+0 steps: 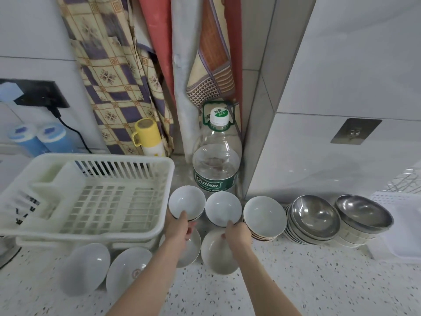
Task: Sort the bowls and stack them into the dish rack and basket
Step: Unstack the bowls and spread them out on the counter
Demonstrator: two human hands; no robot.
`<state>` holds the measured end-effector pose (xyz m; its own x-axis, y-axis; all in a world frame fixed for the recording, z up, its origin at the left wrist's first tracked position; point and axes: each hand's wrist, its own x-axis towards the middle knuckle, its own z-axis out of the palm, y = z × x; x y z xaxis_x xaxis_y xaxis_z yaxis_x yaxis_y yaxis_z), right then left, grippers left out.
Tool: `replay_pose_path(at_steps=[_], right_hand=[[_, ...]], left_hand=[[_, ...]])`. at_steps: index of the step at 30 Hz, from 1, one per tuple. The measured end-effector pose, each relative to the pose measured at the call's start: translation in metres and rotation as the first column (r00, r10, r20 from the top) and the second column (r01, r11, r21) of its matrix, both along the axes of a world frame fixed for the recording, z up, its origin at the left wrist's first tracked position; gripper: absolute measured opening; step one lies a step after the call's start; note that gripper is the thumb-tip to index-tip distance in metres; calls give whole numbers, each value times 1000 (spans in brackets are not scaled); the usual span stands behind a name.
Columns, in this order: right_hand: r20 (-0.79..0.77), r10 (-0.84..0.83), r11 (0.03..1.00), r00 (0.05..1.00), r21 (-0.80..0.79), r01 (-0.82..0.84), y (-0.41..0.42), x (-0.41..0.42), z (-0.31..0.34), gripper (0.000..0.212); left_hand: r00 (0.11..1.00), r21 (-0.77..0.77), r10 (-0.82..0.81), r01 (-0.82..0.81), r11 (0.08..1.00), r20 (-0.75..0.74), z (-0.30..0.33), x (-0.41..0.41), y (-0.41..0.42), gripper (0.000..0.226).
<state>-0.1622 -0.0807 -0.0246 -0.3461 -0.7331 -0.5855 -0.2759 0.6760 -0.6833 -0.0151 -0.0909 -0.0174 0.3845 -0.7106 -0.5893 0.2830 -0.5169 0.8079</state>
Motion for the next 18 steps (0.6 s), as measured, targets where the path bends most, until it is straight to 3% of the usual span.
replay_pose_path(at_steps=[4, 9, 13, 18], right_hand=[[48, -112, 994, 993, 18, 111, -9, 6, -9, 25], [58, -194, 981, 979, 8, 194, -16, 12, -11, 9], [40, -248, 969, 968, 22, 247, -17, 14, -12, 11], [22, -313, 947, 949, -70, 314, -13, 23, -11, 16]], left_hand=[[999, 12, -19, 20, 1000, -41, -11, 4, -8, 36], [999, 73, -51, 50, 996, 13, -19, 8, -16, 49], [999, 61, -49, 49, 997, 3, -18, 9, -16, 59], [996, 13, -70, 71, 997, -55, -8, 7, -10, 51]])
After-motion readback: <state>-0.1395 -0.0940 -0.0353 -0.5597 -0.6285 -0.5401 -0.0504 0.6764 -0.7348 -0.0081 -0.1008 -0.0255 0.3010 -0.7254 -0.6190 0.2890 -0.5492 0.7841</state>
